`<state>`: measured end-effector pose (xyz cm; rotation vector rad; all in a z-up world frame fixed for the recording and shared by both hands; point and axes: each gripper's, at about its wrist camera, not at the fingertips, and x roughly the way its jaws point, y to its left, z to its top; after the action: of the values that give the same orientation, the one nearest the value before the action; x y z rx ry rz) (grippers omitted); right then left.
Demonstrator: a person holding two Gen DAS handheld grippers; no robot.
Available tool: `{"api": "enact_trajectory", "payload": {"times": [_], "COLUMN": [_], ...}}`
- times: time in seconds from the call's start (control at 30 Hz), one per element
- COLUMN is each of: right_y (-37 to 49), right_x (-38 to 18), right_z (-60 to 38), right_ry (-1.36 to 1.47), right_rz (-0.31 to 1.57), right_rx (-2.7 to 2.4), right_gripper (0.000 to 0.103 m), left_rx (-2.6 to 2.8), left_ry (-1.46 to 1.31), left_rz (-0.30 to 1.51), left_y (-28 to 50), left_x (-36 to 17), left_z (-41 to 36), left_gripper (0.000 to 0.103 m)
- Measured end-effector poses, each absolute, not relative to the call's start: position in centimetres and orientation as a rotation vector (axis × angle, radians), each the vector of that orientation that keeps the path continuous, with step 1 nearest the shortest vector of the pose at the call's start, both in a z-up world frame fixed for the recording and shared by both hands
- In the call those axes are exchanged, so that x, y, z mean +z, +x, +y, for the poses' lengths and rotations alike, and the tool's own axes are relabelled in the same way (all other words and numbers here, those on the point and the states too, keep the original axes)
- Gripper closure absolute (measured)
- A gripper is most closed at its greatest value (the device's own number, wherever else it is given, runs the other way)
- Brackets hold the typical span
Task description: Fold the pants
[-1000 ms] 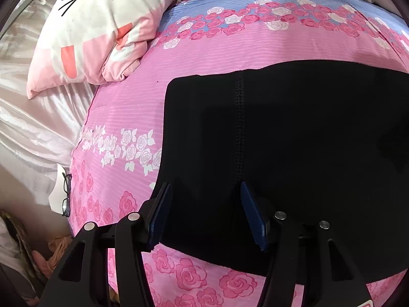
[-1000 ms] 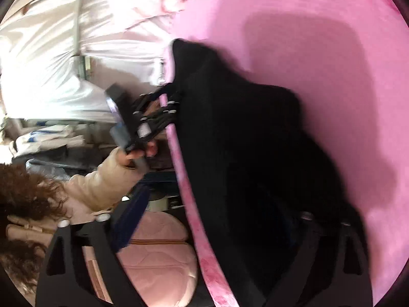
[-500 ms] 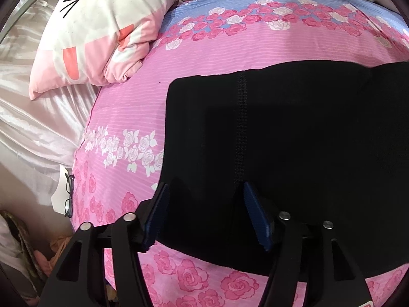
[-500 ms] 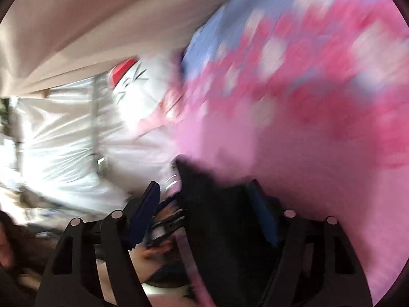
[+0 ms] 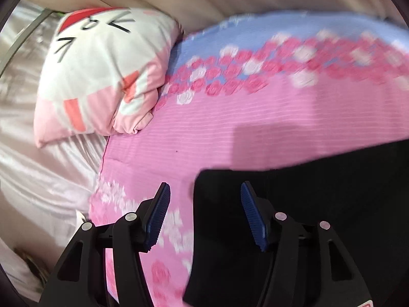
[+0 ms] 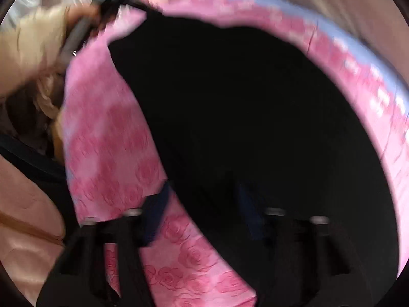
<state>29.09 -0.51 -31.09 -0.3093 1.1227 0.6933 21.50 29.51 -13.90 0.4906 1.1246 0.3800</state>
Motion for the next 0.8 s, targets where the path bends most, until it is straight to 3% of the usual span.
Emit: {"api": "enact_trajectory", "payload": {"times": [0.03,0.1,0.23,0.27,0.37,0.43,0.57,0.73,0.77,0.8], "right_y": [29.0,29.0,25.6,24.8,22.3,22.6,24.4,25.3,25.5,25.8], "right_x": [-31.1,-31.0,-31.1,-31.6,-31.5,-28.4,-26.2,-29.7,-29.6,-29.0], "right_z": [-0.8,-1.3,0.5,1.0,2.3,1.2,1.3,4.5,4.6,4.3], "right_ry": [-0.314,-0.259,-0.309,-0.294,-0.374,-0.310,-0.301,-0.395,-0.377,-0.338], "right_rz": [1.108,1.134,1.165,1.207,1.173,1.086,0.989,1.019,1.036,1.069], "right_rx": [0.653,0.644,0.696,0.745,0.740,0.670,0.623,0.712,0.706,0.709], "right_gripper": [0.087,0.096,0.098,0.103,0.103,0.101,0.074,0.078,0.093,0.095], "left_rx": [0.393,0.384,0.351,0.349,0.369,0.377,0.364,0.385,0.393,0.398], "left_ry": [0.508,0.509,0.582,0.585,0.572,0.565,0.558,0.591,0.615,0.635], "left_rz": [1.154,1.141,1.119,1.113,1.103,1.108,1.114,1.081,1.069,1.060], "left_y": [22.7,23.7,24.8,25.0,25.3,25.5,26.5,27.8,27.8,27.9], "left_x": [-15.4,-16.1,-16.6,-16.8,-17.1,-17.1,-17.3,-17.7,-17.8,-17.9], "left_z": [30.3,31.1,30.4,30.4,30.2,30.1,30.9,30.6,30.3,30.0], "left_gripper": [0.046,0.044,0.043,0.043,0.044,0.044,0.043,0.043,0.043,0.043]}}
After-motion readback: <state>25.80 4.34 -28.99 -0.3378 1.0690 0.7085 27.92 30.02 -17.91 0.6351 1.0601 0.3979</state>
